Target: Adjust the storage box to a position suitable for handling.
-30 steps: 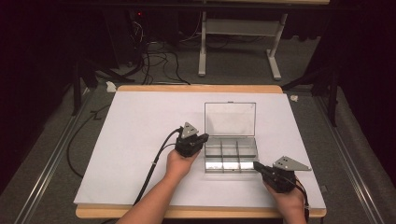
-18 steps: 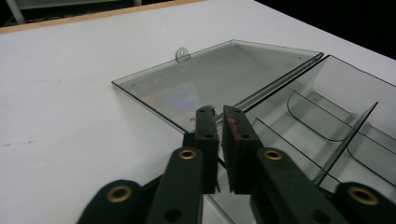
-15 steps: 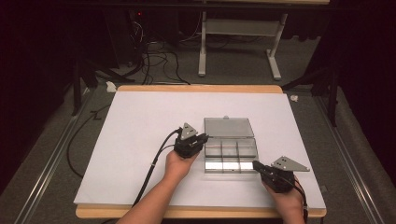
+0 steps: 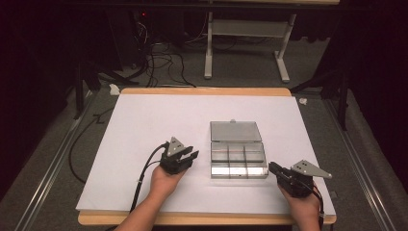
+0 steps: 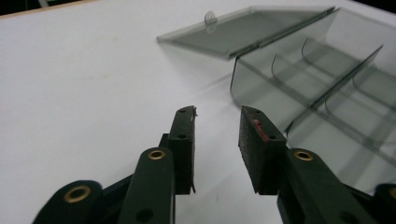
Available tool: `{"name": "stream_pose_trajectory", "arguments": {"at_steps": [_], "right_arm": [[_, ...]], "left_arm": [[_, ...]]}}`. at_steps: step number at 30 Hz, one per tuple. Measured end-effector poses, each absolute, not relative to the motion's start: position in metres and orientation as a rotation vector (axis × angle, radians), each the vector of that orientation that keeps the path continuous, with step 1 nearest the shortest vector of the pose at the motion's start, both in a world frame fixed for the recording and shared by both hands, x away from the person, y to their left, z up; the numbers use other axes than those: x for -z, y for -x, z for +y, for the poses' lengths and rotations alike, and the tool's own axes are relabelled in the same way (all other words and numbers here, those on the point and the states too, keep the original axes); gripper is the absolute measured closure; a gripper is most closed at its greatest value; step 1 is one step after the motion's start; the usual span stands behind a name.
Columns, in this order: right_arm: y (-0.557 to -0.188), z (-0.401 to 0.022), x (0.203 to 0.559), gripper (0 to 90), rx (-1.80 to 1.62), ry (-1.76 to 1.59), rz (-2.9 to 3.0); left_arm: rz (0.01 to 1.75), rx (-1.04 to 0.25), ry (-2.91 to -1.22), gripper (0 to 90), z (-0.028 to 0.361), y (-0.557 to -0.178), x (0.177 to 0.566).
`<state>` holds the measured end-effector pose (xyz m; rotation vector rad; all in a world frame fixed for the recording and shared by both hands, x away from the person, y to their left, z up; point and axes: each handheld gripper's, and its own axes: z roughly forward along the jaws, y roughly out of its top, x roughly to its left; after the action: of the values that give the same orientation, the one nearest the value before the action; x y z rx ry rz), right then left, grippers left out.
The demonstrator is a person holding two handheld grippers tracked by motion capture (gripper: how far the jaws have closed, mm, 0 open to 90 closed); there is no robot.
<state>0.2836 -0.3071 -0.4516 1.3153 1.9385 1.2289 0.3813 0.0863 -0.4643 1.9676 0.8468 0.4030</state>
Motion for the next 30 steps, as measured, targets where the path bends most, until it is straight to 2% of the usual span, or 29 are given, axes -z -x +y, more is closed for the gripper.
{"name": "stream_pose_trajectory", "arguments": {"at_steps": [8,12,17,18,30], "right_arm": [[-0.284,-0.314,0.453,83.4,-1.211,-1.336,1.921],[-0.283,-0.318,0.455,82.8,-1.198,-1.354,1.912],[-0.283,-0.326,0.457,82.0,-1.188,-1.383,1.889],[-0.282,-0.327,0.457,82.0,-1.189,-1.394,1.882],[-0.283,-0.333,0.459,80.2,-1.164,-1.430,1.866]], "left_arm": [[0.865,-0.418,-1.990,54.9,0.131,-0.367,0.467],[0.896,-0.462,-2.003,48.2,0.153,-0.365,0.471],[0.852,-0.523,-2.007,41.1,0.165,-0.359,0.482],[0.859,-0.528,-2.006,44.1,0.165,-0.359,0.483],[0.866,-0.498,-2.022,38.3,0.165,-0.361,0.483]]}}
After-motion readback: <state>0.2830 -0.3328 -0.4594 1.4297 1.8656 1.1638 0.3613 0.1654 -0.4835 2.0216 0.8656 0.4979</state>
